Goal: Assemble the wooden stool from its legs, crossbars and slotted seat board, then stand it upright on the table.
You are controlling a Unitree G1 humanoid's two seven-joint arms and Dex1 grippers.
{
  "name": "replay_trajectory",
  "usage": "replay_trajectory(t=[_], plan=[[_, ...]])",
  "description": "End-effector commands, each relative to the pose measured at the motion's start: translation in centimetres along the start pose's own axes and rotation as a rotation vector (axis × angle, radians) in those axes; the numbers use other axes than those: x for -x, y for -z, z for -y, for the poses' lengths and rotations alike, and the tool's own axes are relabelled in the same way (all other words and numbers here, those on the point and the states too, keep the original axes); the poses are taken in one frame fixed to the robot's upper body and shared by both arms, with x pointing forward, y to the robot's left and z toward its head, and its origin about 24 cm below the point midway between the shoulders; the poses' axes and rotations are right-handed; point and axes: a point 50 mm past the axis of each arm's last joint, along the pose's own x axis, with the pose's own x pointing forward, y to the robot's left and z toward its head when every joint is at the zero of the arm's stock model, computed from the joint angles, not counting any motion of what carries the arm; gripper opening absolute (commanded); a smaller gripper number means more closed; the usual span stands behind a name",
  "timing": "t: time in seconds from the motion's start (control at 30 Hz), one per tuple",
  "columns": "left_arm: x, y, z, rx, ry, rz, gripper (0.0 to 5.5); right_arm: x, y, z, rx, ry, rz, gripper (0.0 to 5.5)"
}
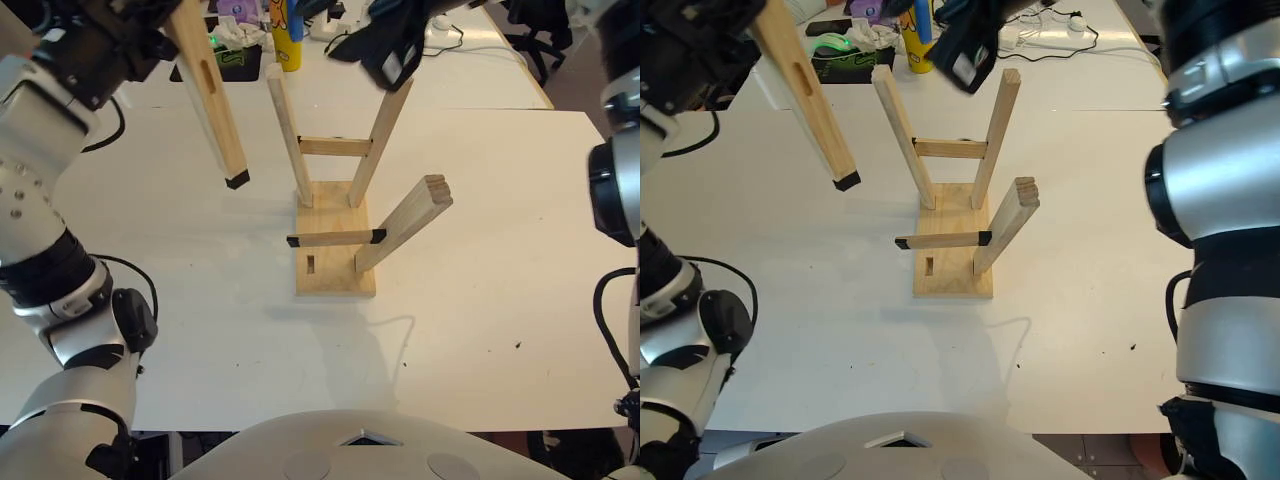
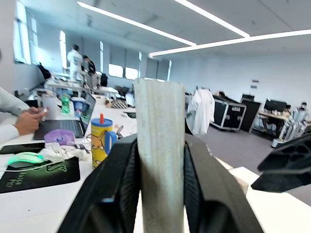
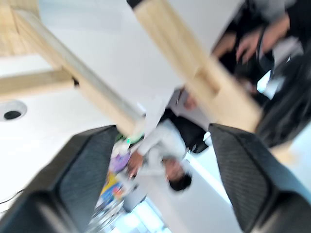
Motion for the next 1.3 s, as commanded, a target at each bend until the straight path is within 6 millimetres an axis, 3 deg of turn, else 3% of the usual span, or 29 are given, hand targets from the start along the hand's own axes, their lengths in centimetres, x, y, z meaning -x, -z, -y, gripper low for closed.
replay_trajectory(t=[0.03, 0.2, 0.3, 0.37, 0.43, 0.53, 0.67, 0.87, 1.1, 1.3], plan=[[4.0, 2.5, -0.4, 0.075, -0.213, 0.058, 1.05, 3.5, 3.0, -5.0, -0.414, 0.138, -0.176, 2.39], [8.2, 6.9, 0.1, 0.136, -0.434, 0.039, 1.05, 5.7, 3.4, -15.1, -0.939, 0.231, -0.408, 1.60], [9.4, 8.4, 0.6, 0.183, -0.496, 0.052, 1.05, 6.1, 1.1, -21.2, -1.189, 0.138, -0.507, 1.11], [9.6, 8.8, 1.1, 0.214, -0.504, 0.064, 1.05, 6.2, -0.7, -23.6, -1.344, 0.095, -0.514, 0.81], [9.5, 9.0, 1.8, 0.242, -0.493, 0.082, 1.05, 6.0, -3.2, -25.0, -1.536, 0.060, -0.412, 0.56], [9.1, 9.4, 2.5, 0.283, -0.489, 0.090, 1.05, 5.9, -6.8, -25.3, -1.714, -0.009, -0.183, 0.05], [9.0, 10.5, 2.6, 0.320, -0.519, 0.078, 1.05, 6.1, -10.2, -25.4, -1.796, -0.160, -0.037, 0.00], [10.3, 12.4, 2.5, 0.392, -0.619, 0.082, 1.05, 3.4, -12.4, -25.5, -1.953, -0.100, -0.063, 0.00], [10.5, 13.8, 3.2, 0.426, -0.589, 0.084, 1.05, 1.9, -17.8, -26.5, -2.071, -0.357, 0.007, 0.00], [10.1, 14.0, 3.4, 0.431, -0.568, 0.097, 1.05, 1.1, -19.3, -26.5, -2.096, -0.416, 0.036, 0.00]])
